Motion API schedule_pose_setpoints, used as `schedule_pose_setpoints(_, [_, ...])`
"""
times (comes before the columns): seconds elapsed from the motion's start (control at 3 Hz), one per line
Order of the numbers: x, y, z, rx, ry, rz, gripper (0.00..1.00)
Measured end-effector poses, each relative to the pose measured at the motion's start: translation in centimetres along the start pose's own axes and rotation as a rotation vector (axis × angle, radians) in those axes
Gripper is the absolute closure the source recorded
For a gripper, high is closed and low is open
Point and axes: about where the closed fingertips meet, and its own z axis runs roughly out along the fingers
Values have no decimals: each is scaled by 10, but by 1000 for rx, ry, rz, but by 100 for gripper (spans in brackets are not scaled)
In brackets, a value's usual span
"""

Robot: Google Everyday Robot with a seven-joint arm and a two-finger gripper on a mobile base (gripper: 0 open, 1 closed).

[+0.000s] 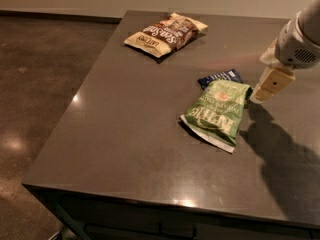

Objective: Move green jalapeno chip bag near rxbar blueberry

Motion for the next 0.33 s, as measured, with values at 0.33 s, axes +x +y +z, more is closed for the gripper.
schedule_pose_setpoints(0.33, [0, 0, 0, 0, 0, -1, 0])
